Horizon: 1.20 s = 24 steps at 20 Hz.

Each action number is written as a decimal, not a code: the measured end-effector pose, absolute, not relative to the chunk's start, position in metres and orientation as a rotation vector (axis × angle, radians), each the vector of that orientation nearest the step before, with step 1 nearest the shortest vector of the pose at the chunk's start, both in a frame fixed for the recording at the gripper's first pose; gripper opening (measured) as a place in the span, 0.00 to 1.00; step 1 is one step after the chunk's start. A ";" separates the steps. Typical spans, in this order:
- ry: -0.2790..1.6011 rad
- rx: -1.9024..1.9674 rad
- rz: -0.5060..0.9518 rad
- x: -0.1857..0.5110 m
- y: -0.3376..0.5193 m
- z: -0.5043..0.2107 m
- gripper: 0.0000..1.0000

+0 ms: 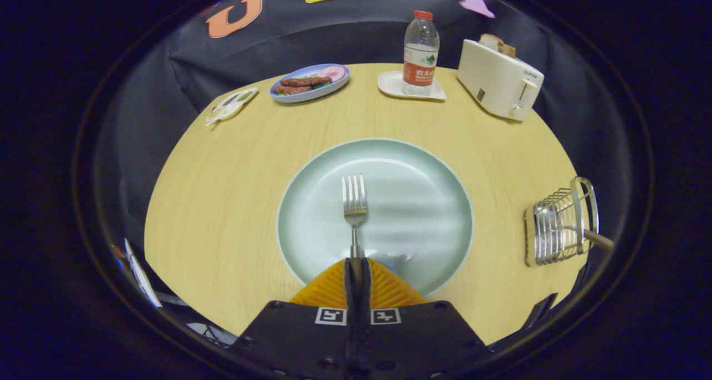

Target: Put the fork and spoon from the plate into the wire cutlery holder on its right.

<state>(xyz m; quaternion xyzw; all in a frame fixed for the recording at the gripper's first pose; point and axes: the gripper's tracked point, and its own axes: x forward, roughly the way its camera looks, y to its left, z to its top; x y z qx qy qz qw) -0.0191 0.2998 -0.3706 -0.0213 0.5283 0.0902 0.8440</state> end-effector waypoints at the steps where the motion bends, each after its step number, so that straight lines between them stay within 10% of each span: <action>1: 1.118 -0.037 0.192 -0.018 0.295 -0.364 0.01; 14: 1.067 -0.048 0.156 0.017 0.120 -0.212 0.01; 24: 1.314 -0.009 0.154 -0.003 0.035 -0.224 0.01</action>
